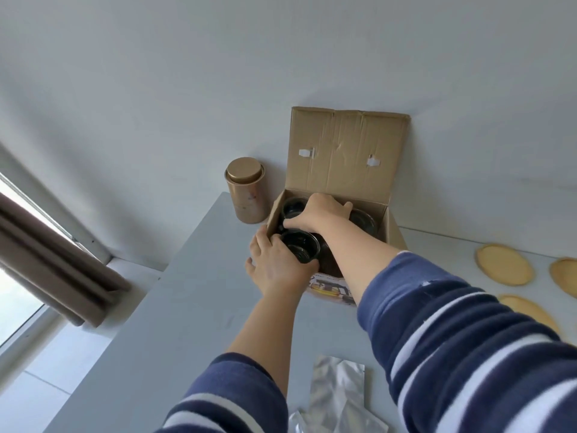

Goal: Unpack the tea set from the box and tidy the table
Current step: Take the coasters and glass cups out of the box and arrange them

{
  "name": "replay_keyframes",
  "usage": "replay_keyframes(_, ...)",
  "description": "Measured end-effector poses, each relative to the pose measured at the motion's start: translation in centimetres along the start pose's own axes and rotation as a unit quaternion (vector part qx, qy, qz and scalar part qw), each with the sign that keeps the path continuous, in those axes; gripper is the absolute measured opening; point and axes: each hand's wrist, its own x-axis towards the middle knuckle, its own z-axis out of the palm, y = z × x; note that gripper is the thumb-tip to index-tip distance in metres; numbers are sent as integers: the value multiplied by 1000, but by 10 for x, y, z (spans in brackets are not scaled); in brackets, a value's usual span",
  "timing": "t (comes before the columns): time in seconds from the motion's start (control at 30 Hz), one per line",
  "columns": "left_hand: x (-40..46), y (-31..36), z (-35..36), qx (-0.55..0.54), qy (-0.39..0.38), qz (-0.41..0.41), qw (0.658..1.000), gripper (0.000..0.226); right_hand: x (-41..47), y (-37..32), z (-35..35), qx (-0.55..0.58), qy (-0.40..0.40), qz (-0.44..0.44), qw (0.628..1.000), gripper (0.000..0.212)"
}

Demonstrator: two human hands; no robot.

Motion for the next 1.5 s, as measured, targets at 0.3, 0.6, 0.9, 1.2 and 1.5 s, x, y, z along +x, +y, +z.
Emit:
replay_keyframes(0.3, -6, 3, -10, 7, -6, -8, 1000, 80, -25, 40, -44, 255, 80, 1, 964, 92)
replay_keyframes(0.6, -19, 69, -31, -114, 80, 82, 987, 79, -65, 172, -68, 391, 213, 64, 893, 79)
replay_keyframes(0.9, -68, 194, 38, -126, 6, 187, 974, 76, -86, 323, -66, 422, 299, 194, 833, 77)
replay_keyframes(1.2, -108, 264, 160, -147, -121, 185, 964, 84, -72, 437, -37, 362, 298, 280, 838, 78)
replay_keyframes(1.5, -98, 289, 218, -153, -154, 177, 960, 84, -49, 488, -11, 363, 282, 305, 834, 83)
